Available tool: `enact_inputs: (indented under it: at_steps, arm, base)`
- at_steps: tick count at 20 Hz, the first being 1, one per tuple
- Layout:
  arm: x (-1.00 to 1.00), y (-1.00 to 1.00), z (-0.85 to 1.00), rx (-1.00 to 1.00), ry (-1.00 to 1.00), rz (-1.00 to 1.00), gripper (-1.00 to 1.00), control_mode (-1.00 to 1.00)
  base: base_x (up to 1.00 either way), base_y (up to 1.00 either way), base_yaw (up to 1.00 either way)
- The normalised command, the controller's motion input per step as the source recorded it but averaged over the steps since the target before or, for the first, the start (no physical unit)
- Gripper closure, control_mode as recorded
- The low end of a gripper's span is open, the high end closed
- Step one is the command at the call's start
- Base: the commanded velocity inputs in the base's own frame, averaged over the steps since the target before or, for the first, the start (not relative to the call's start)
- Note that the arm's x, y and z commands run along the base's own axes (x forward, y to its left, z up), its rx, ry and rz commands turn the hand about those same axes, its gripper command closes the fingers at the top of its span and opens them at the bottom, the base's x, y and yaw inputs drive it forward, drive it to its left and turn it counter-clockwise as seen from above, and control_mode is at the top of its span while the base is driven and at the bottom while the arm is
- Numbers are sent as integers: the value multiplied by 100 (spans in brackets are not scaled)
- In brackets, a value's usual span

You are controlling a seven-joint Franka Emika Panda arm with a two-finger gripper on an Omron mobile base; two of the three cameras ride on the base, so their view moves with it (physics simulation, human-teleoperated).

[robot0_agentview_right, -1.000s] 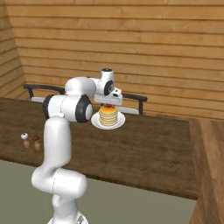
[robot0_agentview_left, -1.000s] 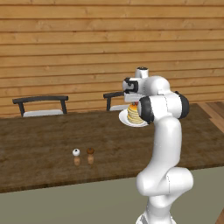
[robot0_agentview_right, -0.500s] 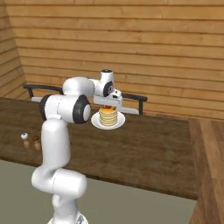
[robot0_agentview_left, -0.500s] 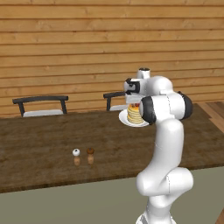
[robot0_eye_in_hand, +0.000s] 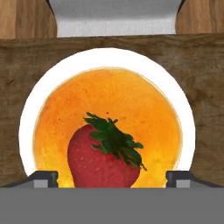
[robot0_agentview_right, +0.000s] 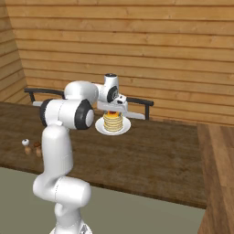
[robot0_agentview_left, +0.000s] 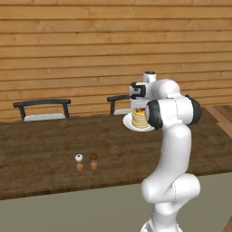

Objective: Take the strawberry from the fridge and place it on top of the pancake, located on the dining counter.

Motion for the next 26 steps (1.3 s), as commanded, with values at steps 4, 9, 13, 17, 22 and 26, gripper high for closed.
enact_inputs:
  at_steps: [4,9,13,17,22,26]
  arm:
    - [-82,0,60,1,-18,0,-100,-100]
    - [-100,0,73,0,-24,0,-100,-100]
    - [-100,0,71,0,-29,0,-100,-100]
    - [-100,2,88,0,-24,0,-100,-100]
    - [-100,24,88,5,0,0,-100,-100]
    - [-100,9,13,3,-6,0,-100,-100]
  base:
    - [0,0,0]
    - [0,0,0]
    - [0,0,0]
    - [0,0,0]
    - [0,0,0]
    - [0,0,0]
